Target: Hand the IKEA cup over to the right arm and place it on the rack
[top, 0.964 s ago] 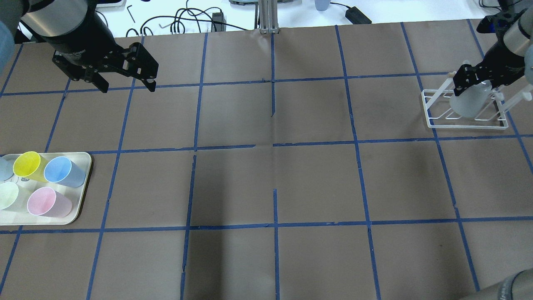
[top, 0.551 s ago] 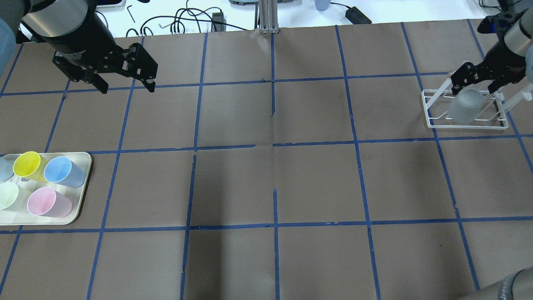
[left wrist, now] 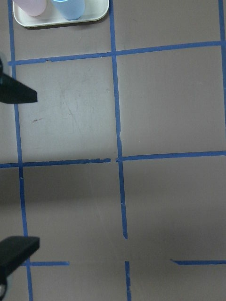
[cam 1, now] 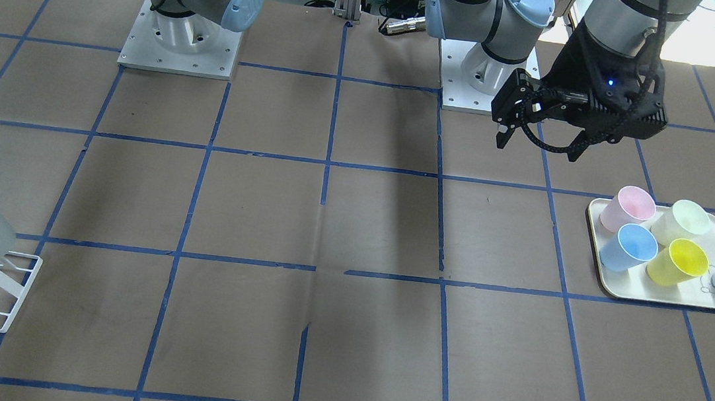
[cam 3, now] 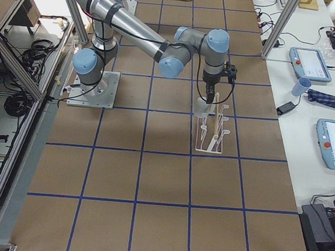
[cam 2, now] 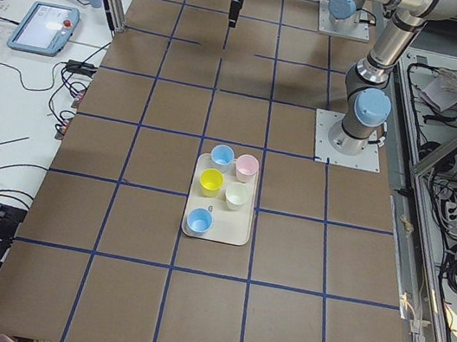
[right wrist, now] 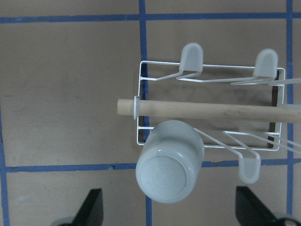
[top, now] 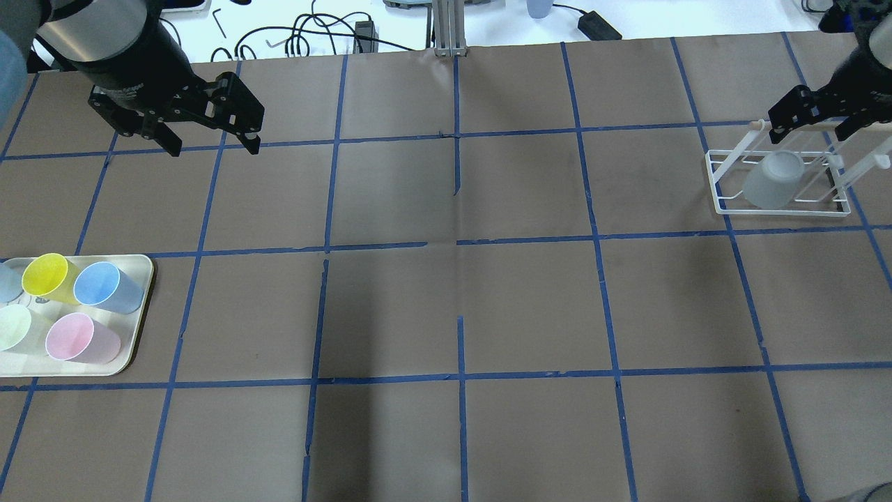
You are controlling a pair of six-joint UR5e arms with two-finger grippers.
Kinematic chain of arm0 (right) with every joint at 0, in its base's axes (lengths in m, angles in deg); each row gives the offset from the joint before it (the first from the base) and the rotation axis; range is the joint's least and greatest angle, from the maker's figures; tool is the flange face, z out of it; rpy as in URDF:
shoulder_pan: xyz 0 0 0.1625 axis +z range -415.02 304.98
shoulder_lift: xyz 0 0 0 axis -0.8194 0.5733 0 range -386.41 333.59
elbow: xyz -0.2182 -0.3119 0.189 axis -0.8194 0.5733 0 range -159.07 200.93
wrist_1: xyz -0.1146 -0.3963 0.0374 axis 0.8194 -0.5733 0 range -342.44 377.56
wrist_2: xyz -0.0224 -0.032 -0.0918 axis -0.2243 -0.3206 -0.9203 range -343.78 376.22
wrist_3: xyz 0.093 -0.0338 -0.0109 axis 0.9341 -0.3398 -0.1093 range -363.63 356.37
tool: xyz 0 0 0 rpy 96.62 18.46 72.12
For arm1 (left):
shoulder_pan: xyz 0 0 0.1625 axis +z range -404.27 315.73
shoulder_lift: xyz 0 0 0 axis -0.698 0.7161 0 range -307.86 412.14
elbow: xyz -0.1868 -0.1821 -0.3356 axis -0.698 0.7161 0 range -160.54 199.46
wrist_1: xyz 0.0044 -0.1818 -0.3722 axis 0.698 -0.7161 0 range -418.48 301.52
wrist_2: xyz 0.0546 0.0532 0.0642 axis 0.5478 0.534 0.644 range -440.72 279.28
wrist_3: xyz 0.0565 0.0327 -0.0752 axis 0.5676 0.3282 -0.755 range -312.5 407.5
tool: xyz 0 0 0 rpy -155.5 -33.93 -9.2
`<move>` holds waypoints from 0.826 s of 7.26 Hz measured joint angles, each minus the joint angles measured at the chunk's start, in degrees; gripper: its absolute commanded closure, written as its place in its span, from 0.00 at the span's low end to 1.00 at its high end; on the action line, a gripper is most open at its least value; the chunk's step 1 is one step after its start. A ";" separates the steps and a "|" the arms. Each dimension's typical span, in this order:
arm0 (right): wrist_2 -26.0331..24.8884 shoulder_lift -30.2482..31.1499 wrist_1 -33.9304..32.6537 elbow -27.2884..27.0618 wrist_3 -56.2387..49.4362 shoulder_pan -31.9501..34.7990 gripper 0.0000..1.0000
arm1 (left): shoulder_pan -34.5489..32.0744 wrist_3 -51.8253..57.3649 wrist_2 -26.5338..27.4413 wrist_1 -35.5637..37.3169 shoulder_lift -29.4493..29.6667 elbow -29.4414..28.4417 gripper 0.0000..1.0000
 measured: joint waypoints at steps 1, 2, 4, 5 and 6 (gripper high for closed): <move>0.15 2.11 5.80 2.19 0.20 0.14 0.00 | 0.03 0.10 0.11 0.00 -0.13 0.00 0.00; 0.28 4.17 12.08 4.67 0.53 0.51 0.00 | 0.04 0.26 0.24 0.00 -0.21 0.01 0.00; 0.23 8.03 21.05 7.78 3.82 3.99 0.00 | 0.06 0.40 0.31 0.00 -0.29 0.06 0.00; 0.09 9.06 22.62 8.32 7.00 7.26 0.00 | 0.10 0.44 0.34 0.00 -0.31 0.05 0.00; 0.05 9.49 23.16 8.63 11.85 11.33 0.00 | 0.14 0.48 0.37 0.04 -0.31 0.03 0.00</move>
